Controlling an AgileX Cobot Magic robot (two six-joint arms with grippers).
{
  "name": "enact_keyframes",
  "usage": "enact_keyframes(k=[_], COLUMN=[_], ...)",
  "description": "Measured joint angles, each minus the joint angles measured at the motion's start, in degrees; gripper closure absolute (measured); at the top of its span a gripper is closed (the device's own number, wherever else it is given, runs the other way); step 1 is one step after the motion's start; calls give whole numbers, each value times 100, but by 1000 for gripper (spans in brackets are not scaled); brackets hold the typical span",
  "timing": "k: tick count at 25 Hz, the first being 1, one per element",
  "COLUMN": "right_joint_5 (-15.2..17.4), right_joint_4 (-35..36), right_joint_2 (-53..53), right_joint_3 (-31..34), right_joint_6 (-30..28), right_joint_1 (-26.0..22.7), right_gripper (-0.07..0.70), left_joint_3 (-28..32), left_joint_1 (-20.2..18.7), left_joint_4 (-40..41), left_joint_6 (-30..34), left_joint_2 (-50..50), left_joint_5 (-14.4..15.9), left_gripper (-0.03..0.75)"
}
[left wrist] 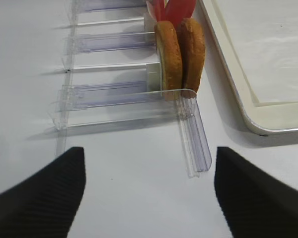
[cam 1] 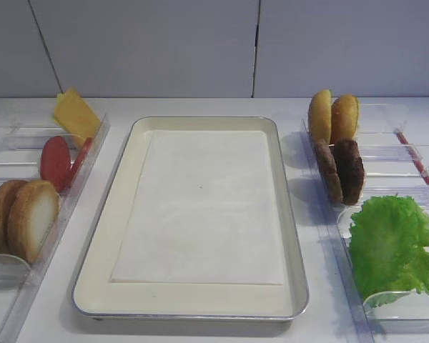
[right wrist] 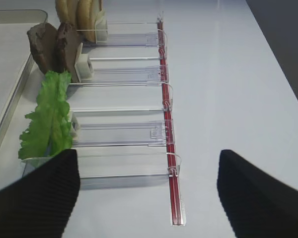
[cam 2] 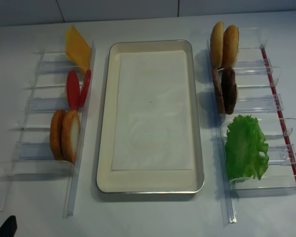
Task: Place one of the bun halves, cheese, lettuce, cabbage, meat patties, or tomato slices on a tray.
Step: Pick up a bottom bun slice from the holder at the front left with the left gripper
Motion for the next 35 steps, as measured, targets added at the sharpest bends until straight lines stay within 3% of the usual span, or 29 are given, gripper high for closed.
enact_keyframes(k=[5, 13, 23, 28, 35], right_joint_5=[0, 0, 0, 0, 0], right_joint_4=[0, 0, 0, 0, 0], right_joint_2=[0, 0, 0, 0, 0], right_joint_3=[0, 0, 0, 0, 0], right_joint_6=[0, 0, 0, 0, 0], right_joint_1=[0, 0, 0, 0, 0], right_gripper=[56, 56, 56, 56, 56], left_joint_3=[-26, -600, -1781, -2366, -2834], left_joint_1=[0, 0, 0, 0, 0], left_joint_4=[-37, -256, -1034, -1440, -1622], left_joint_6=[11, 441, 480, 480, 458], left_joint_2=[0, 541, 2303, 3411, 4858], left_joint_5=[0, 25, 477, 475, 457], left_gripper=[239, 292, 315, 363, 365])
